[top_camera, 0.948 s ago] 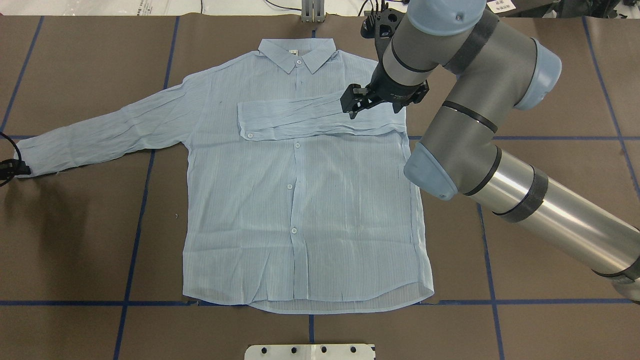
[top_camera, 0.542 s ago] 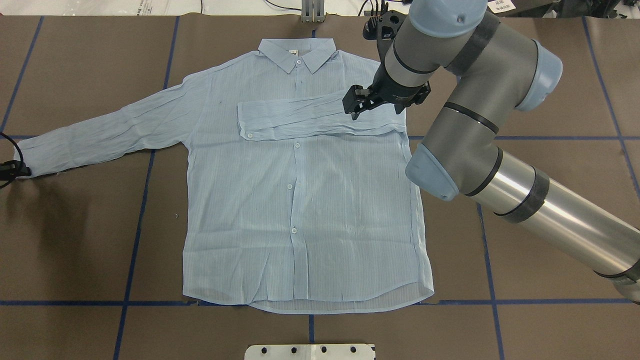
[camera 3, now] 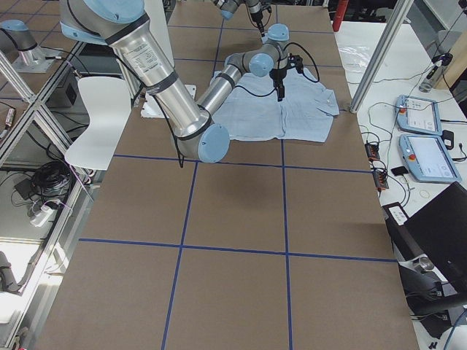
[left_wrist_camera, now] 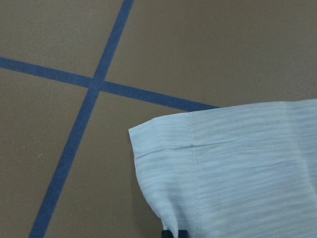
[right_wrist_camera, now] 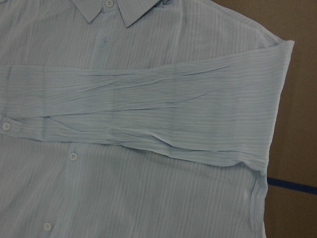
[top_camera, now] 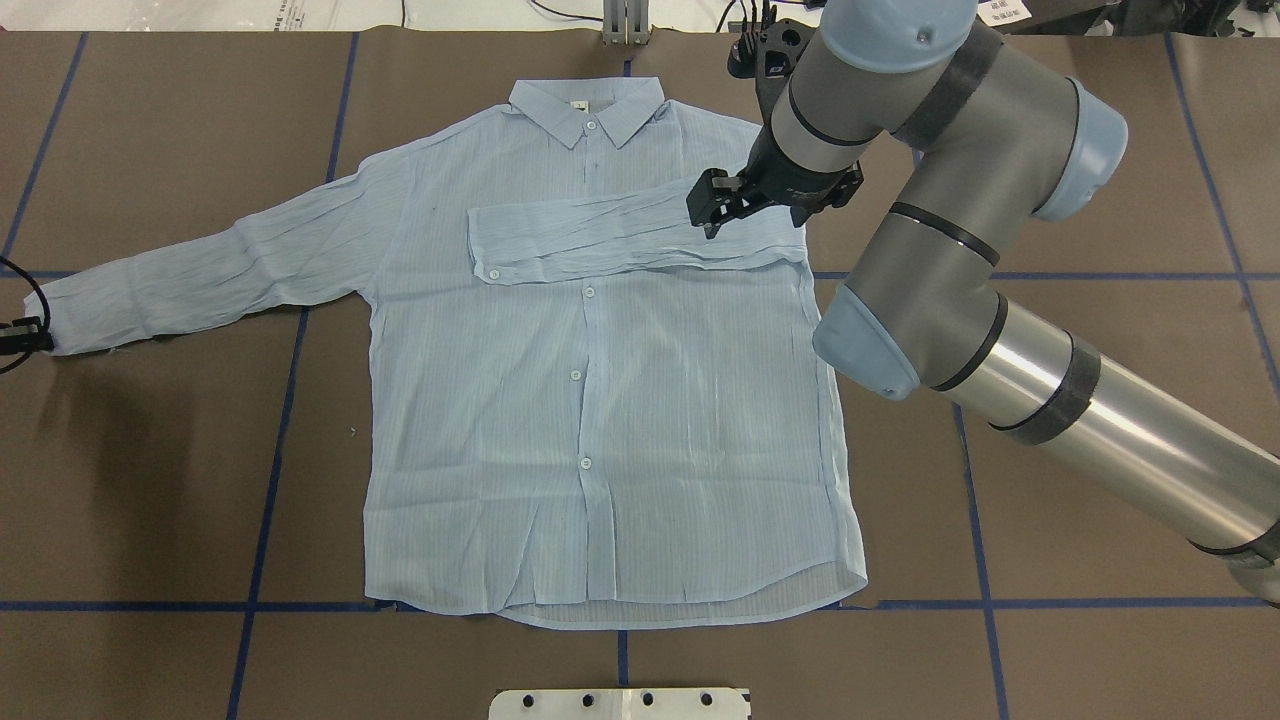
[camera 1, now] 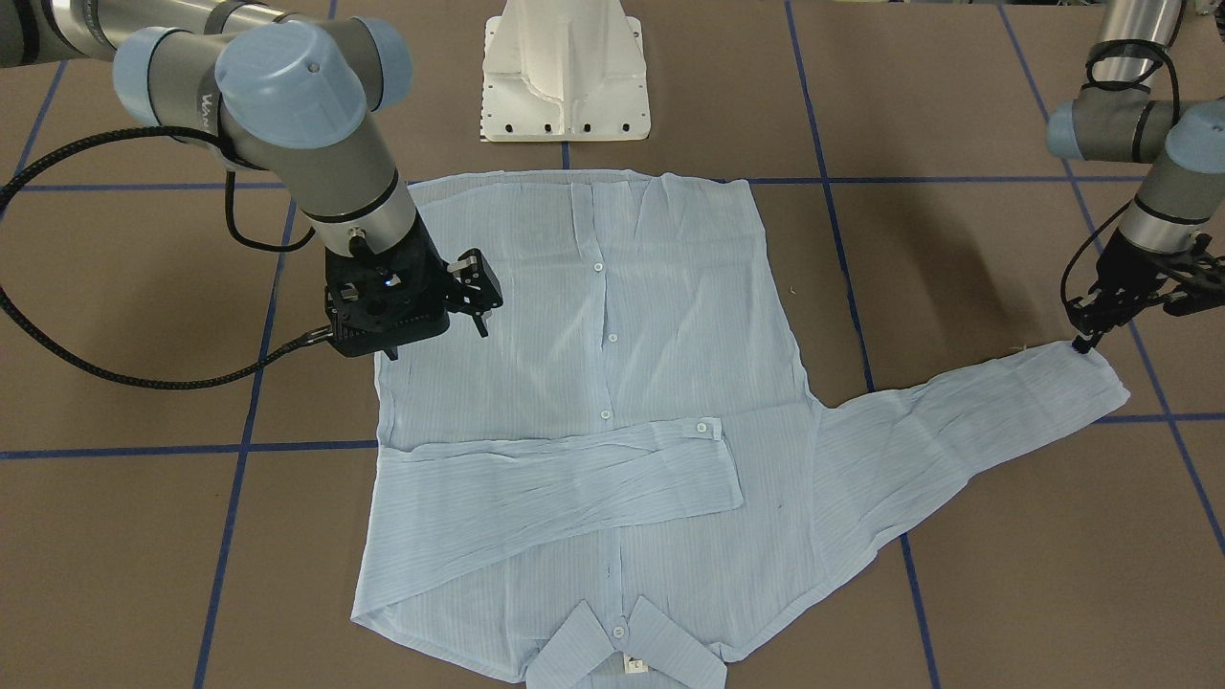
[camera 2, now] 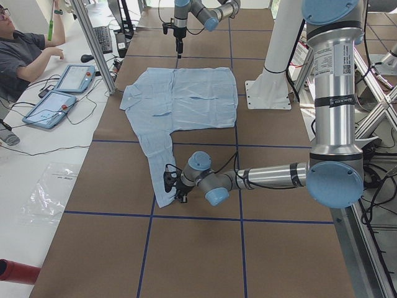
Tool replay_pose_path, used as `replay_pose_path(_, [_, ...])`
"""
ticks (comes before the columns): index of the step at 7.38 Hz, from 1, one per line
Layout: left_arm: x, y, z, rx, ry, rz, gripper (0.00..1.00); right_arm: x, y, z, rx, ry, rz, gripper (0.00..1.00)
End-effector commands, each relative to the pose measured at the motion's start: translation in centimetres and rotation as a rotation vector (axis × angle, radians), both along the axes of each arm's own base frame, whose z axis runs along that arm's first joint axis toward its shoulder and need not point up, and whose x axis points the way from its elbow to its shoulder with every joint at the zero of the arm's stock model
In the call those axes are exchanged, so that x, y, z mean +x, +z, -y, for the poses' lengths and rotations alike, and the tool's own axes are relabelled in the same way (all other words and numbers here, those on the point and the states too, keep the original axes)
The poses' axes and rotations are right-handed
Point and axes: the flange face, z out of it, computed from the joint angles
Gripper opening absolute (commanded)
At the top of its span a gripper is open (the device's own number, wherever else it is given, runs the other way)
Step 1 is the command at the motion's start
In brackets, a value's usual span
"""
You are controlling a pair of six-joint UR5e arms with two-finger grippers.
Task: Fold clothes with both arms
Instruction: 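Grasp the other cuff with the left gripper while the right gripper withdraws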
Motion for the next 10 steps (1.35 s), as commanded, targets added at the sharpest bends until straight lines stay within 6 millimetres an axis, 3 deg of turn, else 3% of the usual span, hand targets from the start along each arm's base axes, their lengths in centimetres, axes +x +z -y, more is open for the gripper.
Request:
replay_pose_path(1, [-0.1, -7.4, 0.4, 0.020, 0.011, -0.041, 0.00, 0.8, 1.0, -0.6, -0.007, -0.002, -0.001, 1.00])
replay_pose_path(3, [0.1, -19.4, 1.8, -0.013, -0.002, -0.028, 0.00, 2.8, 3.6, -2.4, -0.015, -0.002, -0.007, 1.00])
replay_pose_path(5, [4.1, -35.6, 8.0, -0.087, -0.057, -0.046, 0.00, 3.9, 5.8, -2.8, -0.033, 0.004, -0.024, 1.00])
replay_pose_path(6, [6.5, -42.0, 10.8, -0.159, -0.114, -0.079, 0.00, 4.9, 6.5, -3.8, -0.034, 0.004, -0.022, 1.00])
replay_pose_path(8, [11.6, -50.6, 14.0, -0.342, -0.210, -0.243, 0.00, 6.8, 8.2, -5.4, -0.039, 0.001, -0.027, 1.00])
replay_pose_path(10, [14.5, -59.4, 16.9, -0.443, -0.255, -0.357, 0.00, 8.3, 10.0, -6.3, -0.056, -0.002, -0.036, 1.00])
